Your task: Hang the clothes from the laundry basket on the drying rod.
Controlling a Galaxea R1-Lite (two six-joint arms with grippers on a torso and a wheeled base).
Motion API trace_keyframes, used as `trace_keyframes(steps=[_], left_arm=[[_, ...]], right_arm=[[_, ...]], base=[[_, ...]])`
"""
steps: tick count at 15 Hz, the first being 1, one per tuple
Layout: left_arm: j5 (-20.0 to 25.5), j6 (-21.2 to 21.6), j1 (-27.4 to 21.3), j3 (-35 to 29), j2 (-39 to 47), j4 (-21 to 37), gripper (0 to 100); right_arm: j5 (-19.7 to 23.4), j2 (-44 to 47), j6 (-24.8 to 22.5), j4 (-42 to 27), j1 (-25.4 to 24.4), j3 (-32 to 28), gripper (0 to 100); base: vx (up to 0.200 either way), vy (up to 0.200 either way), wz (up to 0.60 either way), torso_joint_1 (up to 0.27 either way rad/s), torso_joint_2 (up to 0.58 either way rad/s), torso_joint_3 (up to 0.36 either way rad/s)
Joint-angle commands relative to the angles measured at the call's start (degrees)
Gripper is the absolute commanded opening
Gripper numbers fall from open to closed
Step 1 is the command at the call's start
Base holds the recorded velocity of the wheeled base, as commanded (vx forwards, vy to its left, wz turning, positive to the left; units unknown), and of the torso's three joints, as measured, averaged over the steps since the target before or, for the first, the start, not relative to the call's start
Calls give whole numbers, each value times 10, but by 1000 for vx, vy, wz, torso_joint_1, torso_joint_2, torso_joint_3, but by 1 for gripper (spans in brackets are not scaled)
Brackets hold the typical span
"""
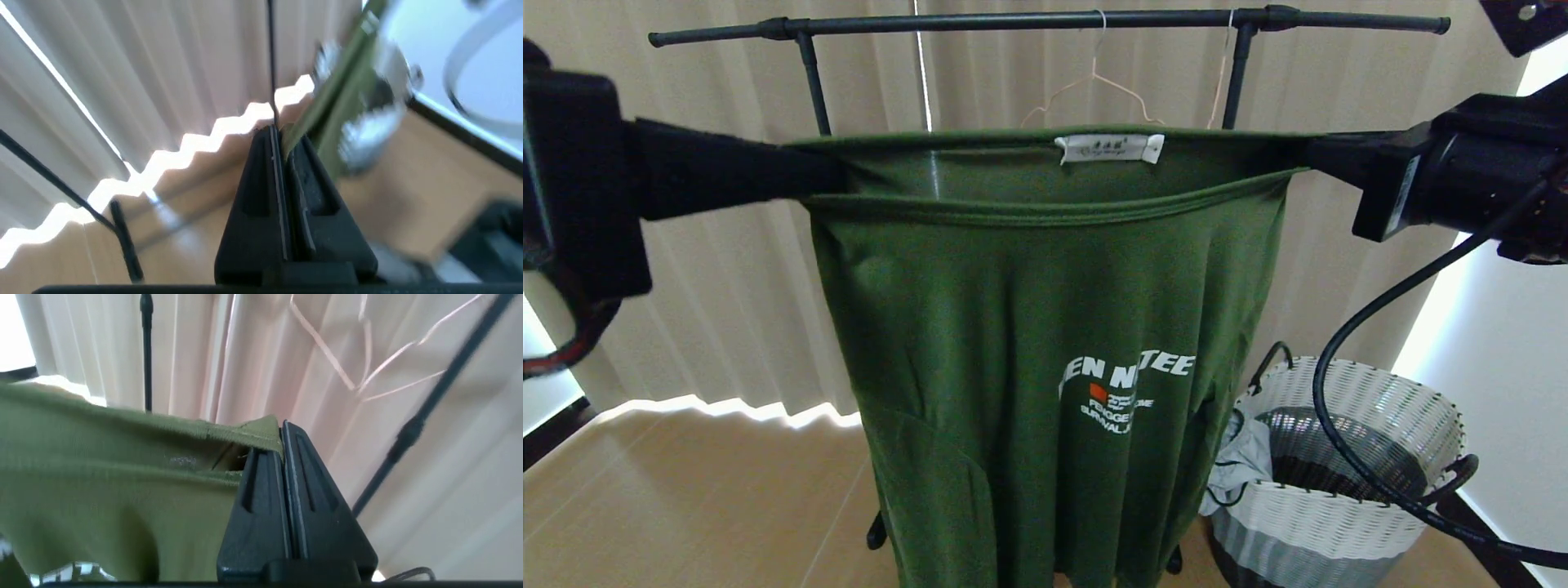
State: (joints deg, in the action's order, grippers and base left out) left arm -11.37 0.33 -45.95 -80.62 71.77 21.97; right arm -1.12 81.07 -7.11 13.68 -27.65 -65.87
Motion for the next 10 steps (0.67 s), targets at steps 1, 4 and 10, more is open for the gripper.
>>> trace_keyframes(steps=[1, 4, 10], left_arm=[[0, 6, 31, -58, 55, -4, 0], [-1, 4, 52, -109, 123, -8, 0], [-2, 1, 52, -46, 135, -54, 0]], right_arm=[[0, -23, -1, -1, 2, -1, 0], [1, -86, -1, -80, 2, -4, 0], [4, -120, -1, -108, 0, 30, 0]], base=[[0, 0, 0, 0, 0, 0], [0, 0, 0, 0, 0, 0], [0, 0, 0, 0, 0, 0]])
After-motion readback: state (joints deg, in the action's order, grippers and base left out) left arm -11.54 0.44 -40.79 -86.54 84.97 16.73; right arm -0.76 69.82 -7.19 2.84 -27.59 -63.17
